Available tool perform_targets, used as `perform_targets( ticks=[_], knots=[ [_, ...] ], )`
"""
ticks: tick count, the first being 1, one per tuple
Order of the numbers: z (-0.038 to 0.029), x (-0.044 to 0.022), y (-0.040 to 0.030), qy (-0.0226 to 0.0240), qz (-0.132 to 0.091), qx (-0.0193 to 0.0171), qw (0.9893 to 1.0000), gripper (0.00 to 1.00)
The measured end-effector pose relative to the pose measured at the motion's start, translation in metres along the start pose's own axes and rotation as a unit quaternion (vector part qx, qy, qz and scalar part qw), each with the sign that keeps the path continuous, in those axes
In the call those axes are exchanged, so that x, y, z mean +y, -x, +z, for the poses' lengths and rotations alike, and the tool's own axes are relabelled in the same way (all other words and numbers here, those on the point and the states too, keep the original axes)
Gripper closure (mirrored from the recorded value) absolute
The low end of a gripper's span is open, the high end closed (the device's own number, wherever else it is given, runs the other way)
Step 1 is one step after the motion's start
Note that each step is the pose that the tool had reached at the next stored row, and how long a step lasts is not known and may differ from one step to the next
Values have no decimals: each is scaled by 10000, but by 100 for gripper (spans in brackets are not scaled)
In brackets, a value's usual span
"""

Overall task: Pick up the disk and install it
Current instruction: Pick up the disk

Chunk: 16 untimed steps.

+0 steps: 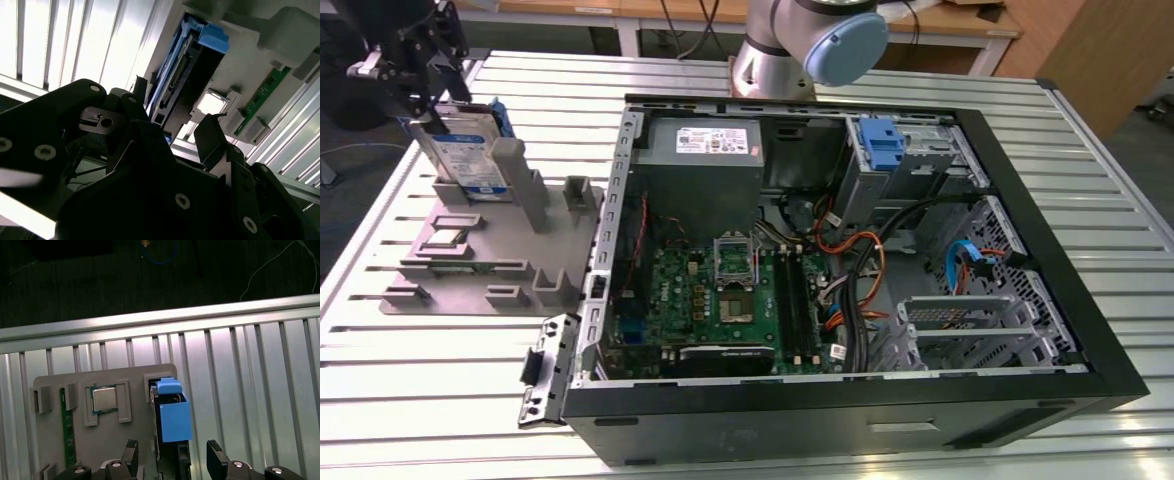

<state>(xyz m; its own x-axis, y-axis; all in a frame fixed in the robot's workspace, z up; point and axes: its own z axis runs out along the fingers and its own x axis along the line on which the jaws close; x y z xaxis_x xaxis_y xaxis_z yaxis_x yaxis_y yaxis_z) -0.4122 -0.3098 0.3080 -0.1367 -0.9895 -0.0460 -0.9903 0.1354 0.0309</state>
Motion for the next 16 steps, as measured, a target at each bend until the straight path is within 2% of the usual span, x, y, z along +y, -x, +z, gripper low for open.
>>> perform_targets(
  ticks=[7,16],
  knots=[
    [83,-3,0,1,-3,1,10000,35],
    [89,-28,4,2,-37,1,10000,35]
  ],
)
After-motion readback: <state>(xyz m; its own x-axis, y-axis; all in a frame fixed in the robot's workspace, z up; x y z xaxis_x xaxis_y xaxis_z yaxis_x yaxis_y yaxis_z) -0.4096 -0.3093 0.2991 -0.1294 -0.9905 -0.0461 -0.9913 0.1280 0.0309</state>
